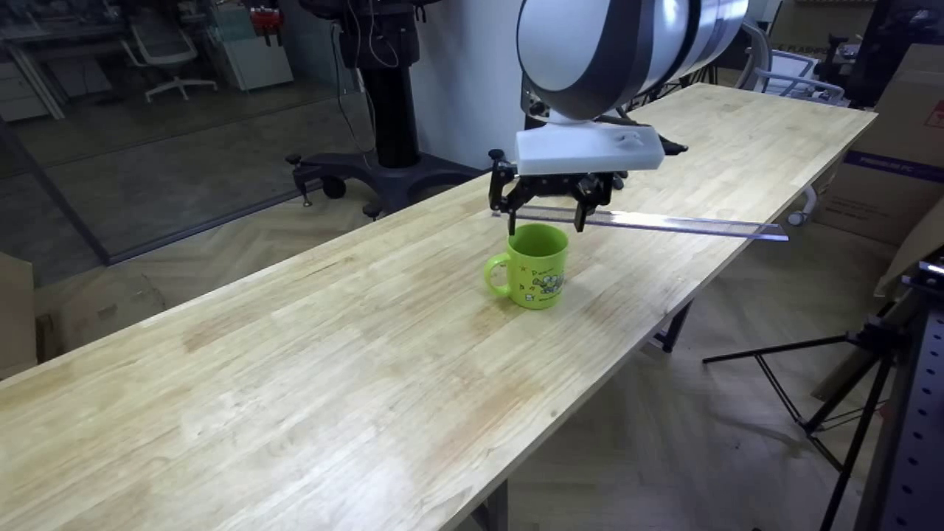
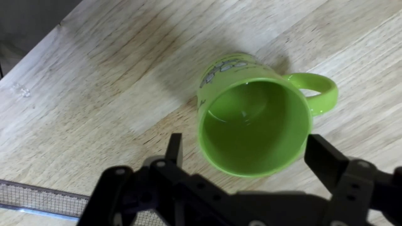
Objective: Move the cup forward
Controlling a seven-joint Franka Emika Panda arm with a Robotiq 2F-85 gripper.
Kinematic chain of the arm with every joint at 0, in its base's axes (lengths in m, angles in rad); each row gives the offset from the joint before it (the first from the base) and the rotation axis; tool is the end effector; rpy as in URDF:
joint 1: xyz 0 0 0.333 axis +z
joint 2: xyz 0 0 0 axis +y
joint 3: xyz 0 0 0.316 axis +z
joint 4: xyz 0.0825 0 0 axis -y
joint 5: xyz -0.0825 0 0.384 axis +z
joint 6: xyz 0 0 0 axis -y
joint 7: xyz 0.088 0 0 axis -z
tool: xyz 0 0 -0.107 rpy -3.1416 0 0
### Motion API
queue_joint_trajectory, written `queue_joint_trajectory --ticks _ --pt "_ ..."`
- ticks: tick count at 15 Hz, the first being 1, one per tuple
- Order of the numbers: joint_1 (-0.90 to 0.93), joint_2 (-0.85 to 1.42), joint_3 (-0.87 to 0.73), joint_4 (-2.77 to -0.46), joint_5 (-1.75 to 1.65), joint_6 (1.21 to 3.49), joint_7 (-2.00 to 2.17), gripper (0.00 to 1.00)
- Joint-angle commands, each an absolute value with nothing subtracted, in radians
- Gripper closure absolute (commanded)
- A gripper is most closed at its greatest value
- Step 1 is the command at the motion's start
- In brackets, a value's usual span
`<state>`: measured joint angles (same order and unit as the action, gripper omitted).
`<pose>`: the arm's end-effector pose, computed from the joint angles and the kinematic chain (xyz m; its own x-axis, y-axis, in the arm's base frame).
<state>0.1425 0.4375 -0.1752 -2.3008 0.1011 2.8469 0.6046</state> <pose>0.5346 -0.0262 0.1705 0.7504 -0.6506 0.1170 -0.6509 -0.7581 -0.0402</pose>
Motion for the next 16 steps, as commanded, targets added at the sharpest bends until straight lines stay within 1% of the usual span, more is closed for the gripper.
queue_joint_trajectory --ticks 1,7,16 --pt "0.110 0.353 -0.163 -2.366 0.147 2.816 0.591 0.00" --pt "0.024 0.378 -0.124 -2.348 0.235 2.734 0.513 0.00" --pt "0.025 0.479 -0.146 -2.252 0.198 2.640 0.501 0.00"
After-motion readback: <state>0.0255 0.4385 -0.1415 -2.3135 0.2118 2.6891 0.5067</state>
